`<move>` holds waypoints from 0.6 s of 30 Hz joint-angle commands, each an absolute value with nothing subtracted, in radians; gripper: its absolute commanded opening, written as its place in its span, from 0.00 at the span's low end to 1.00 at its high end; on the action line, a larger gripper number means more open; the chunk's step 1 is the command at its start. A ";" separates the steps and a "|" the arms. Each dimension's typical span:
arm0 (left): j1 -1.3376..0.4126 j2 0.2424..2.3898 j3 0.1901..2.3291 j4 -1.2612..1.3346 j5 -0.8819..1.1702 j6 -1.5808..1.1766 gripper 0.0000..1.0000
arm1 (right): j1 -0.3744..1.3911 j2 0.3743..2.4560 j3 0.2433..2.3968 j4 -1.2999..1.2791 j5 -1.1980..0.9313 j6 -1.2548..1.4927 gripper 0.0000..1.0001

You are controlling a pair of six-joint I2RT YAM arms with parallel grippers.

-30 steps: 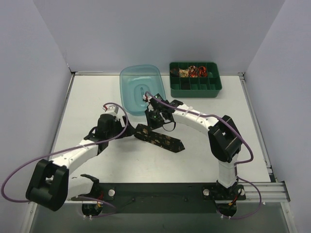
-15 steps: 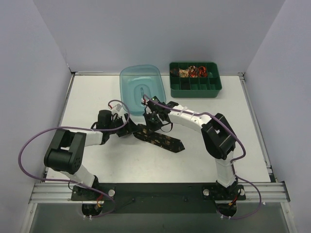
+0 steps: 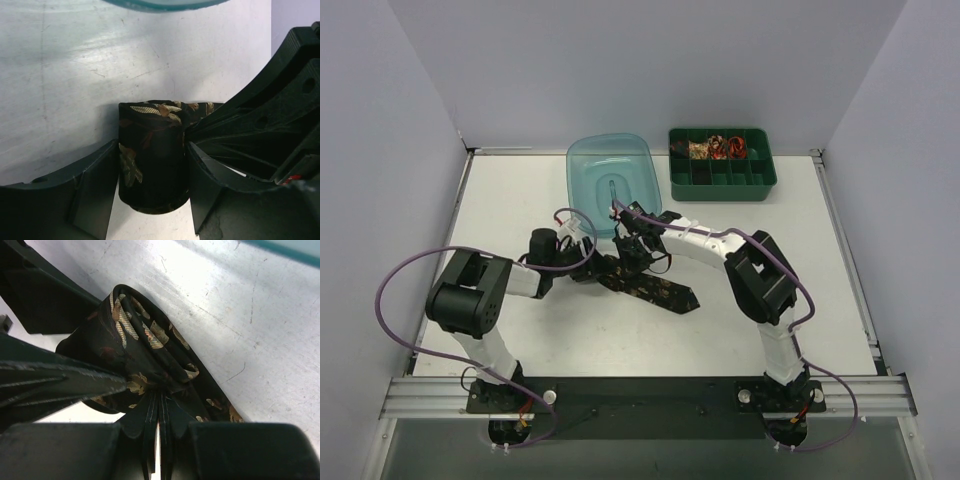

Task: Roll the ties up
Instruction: Roll the tie at the center of the board.

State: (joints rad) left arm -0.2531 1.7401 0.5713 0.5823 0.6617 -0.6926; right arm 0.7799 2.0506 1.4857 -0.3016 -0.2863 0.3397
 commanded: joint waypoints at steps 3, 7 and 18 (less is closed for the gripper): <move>-0.291 1.790 0.568 0.752 0.698 -0.724 0.56 | 0.778 2.062 1.520 -0.313 -0.264 0.347 0.02; -0.311 1.773 0.561 0.767 0.666 -0.729 0.43 | 0.779 2.063 1.520 -0.314 -0.278 0.345 0.02; -0.351 1.640 0.655 0.411 0.499 -0.563 0.00 | 0.795 2.071 1.520 -0.299 -0.282 0.354 0.02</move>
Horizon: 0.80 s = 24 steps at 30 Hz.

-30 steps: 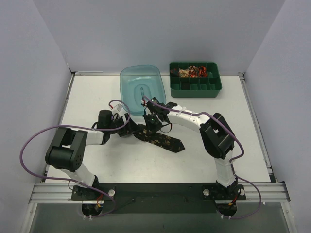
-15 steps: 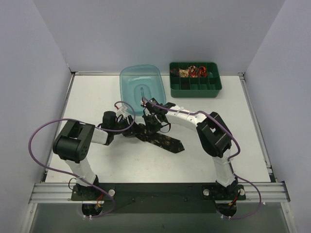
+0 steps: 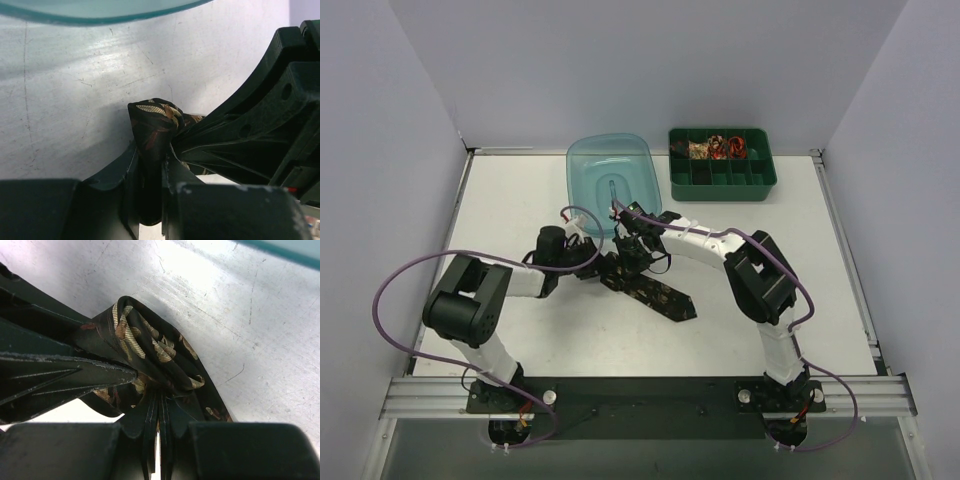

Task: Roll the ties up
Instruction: Roll the tie at the center of the board.

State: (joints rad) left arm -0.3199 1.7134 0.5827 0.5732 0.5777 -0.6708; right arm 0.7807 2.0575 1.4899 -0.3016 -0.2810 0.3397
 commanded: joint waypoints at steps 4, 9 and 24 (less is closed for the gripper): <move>-0.382 1.579 0.699 0.273 0.427 -0.505 0.00 | 0.796 2.082 1.525 -0.275 -0.287 0.365 0.02; -0.396 1.562 0.715 0.183 0.354 -0.476 0.00 | 0.796 2.086 1.537 -0.272 -0.288 0.367 0.02; -0.508 1.476 0.767 -0.053 0.008 -0.414 0.00 | 0.796 2.135 1.555 -0.213 -0.365 0.400 0.02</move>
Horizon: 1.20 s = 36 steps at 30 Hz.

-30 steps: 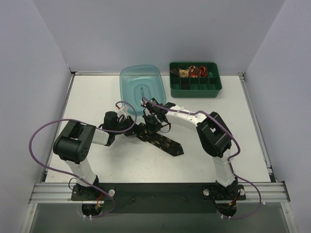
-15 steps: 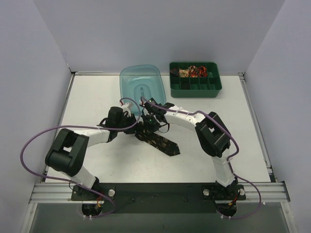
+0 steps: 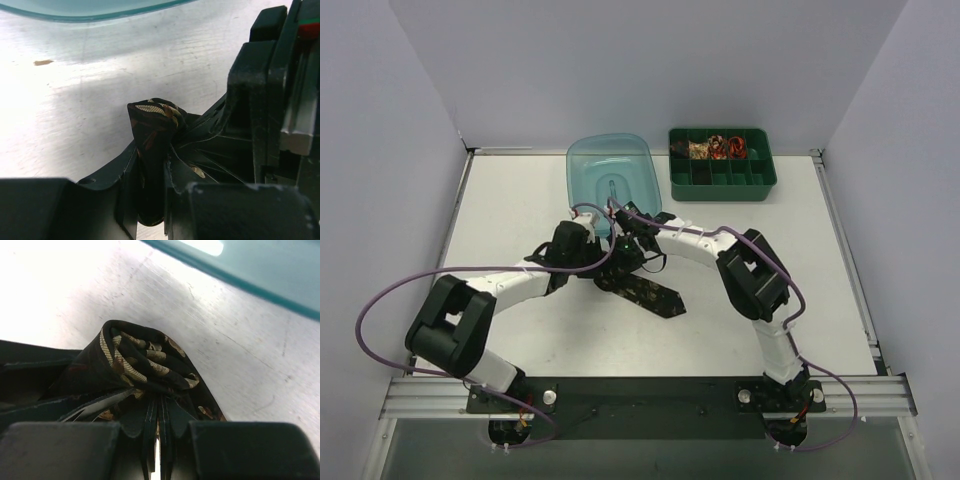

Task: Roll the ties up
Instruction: Roll the tie at the center of the board.

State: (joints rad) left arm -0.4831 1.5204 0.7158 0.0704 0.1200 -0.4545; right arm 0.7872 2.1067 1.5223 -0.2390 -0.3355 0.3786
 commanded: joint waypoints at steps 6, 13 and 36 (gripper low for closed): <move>-0.529 1.437 0.785 -0.139 -0.123 -0.397 0.00 | 0.801 2.161 1.580 -0.206 -0.400 0.413 0.02; -0.584 1.427 0.822 -0.230 -0.279 -0.382 0.00 | 0.792 2.123 1.556 -0.192 -0.403 0.423 0.02; -0.982 1.814 1.109 -0.546 -0.805 -0.541 0.00 | 0.580 1.687 1.134 -0.153 -0.318 0.417 0.02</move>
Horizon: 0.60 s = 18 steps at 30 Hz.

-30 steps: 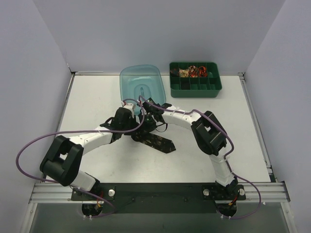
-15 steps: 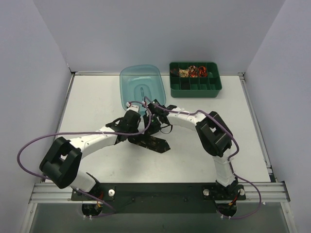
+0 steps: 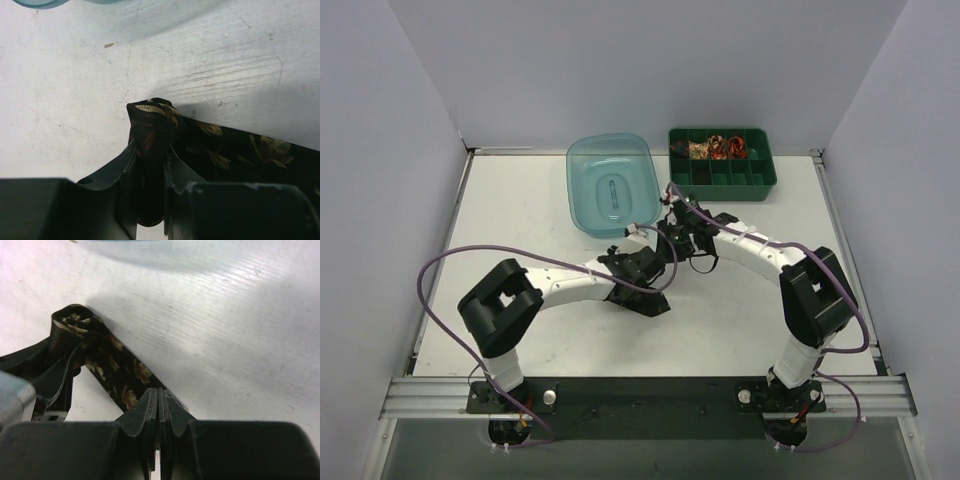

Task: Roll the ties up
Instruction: Roll the tie at the center of the board.

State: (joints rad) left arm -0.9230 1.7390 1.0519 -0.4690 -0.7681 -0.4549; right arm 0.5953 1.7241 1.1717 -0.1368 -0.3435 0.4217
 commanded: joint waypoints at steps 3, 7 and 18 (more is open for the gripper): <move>-1.026 1.854 1.138 -0.571 -0.818 -0.575 0.00 | 0.569 1.681 1.126 -0.158 -0.308 0.414 0.02; -1.061 1.884 1.150 -0.592 -0.825 -0.617 0.00 | 0.555 1.680 1.118 -0.173 -0.293 0.411 0.02; -1.098 1.928 1.155 -0.594 -0.819 -0.663 0.00 | 0.540 1.686 1.109 -0.178 -0.284 0.405 0.02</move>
State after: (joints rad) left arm -1.0798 1.8858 1.1385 -0.5762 -0.9154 -0.5941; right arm 0.5465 1.7241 1.1198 -0.1539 -0.3031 0.4156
